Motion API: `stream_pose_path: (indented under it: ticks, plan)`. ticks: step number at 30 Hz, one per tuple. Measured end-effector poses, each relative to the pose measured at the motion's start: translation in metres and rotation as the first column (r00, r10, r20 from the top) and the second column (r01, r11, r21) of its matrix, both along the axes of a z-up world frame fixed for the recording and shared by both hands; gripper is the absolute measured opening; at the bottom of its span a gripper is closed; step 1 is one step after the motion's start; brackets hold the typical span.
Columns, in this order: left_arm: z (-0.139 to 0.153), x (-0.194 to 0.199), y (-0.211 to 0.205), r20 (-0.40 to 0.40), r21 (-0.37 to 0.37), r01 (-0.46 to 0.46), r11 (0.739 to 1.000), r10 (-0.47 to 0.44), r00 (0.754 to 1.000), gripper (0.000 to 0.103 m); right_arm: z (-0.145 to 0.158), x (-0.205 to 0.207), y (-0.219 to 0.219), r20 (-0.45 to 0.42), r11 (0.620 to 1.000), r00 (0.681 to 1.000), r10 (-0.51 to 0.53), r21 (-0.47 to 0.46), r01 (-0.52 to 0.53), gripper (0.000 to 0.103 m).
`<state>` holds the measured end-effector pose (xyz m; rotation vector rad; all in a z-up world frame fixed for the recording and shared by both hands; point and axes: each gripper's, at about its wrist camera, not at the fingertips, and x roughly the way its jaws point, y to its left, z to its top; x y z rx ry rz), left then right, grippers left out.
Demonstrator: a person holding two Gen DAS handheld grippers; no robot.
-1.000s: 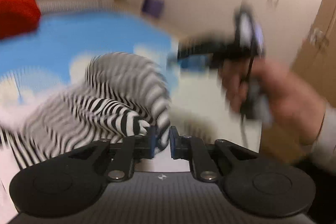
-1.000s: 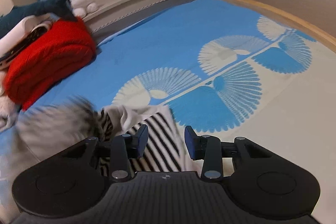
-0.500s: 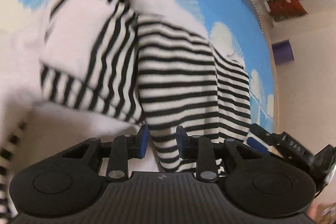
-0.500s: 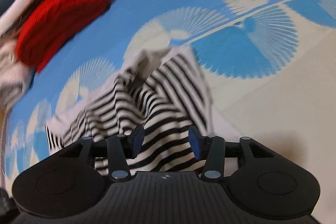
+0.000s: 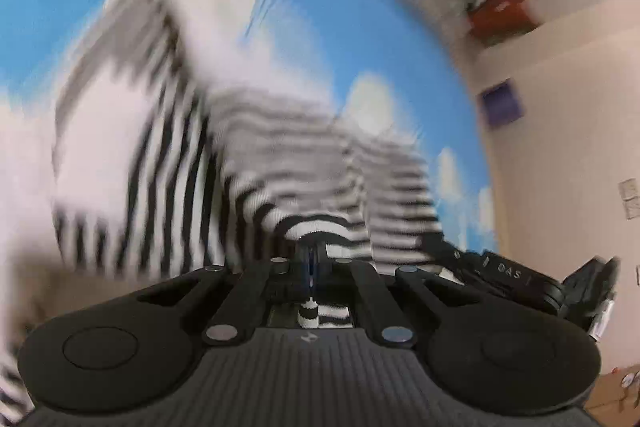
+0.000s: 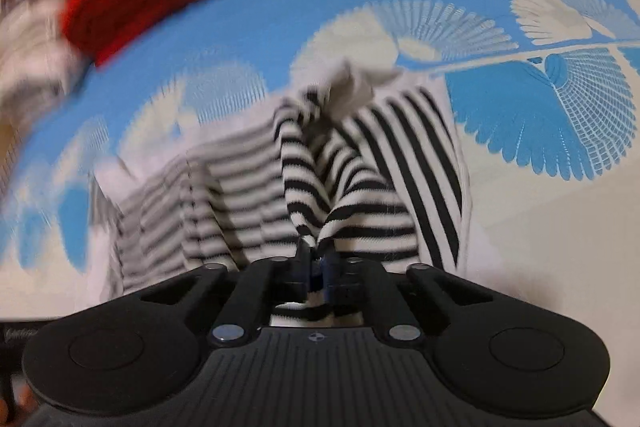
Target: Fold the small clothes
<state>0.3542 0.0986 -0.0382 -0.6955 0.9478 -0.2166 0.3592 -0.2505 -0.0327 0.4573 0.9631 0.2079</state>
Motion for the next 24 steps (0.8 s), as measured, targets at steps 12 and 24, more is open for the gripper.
stream_pose_path:
  ticks: [12, 24]
  plan:
    - [-0.012, -0.007, 0.065, -0.174, 0.13, 0.029, 0.991, -0.006, 0.985, 0.003, -0.034, 0.001, -0.05, -0.234, 0.933, 0.943, -0.235, 0.217, 0.287, 0.006]
    - [-0.031, 0.004, 0.076, -0.182, -0.058, -0.164, 0.985, 0.151, 0.972, 0.044, -0.033, 0.006, -0.037, -0.207, 0.95, 0.945, -0.253, 0.133, 0.283, 0.054]
